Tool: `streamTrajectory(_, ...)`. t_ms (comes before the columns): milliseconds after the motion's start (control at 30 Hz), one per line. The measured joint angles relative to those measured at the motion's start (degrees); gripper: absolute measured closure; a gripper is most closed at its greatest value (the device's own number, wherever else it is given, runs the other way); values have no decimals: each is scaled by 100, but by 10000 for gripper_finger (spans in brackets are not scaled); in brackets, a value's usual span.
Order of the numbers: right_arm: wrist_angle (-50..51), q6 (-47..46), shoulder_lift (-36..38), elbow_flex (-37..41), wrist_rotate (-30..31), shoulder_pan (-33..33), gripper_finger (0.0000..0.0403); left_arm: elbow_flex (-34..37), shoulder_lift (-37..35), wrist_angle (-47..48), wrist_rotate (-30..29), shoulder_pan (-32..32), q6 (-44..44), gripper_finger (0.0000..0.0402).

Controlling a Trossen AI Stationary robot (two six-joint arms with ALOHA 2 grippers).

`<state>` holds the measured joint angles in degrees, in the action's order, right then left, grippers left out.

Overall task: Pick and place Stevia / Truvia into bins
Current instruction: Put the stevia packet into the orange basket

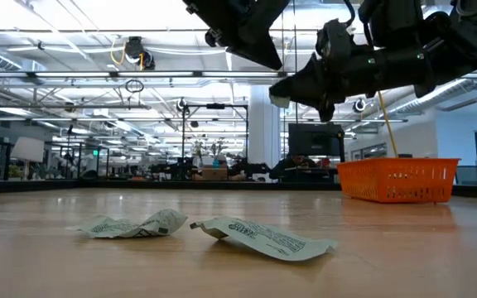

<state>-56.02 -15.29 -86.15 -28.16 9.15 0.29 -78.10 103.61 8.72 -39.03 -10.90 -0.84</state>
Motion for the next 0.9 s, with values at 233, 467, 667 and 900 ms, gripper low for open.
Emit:
streamTrajectory(233, 2140, 405, 806, 3, 1121, -35, 402, 1, -128, 646, 2, -24, -14, 380)
streamTrajectory(467, 5848, -416, 2965, -39, 1305, 56, 402, 1, -734, 2021, 56, -52, 493, 380)
streamTrajectory(667, 8046, -1723, 3652, -26, 1654, 204, 397, 2, -1310, 3154, 829, 7, 1006, 380)
streamTrajectory(900, 7976, -1657, 3197, -30, 1756, 208, 369, 0, -1213, 3619, 2172, -114, 1001, 380)
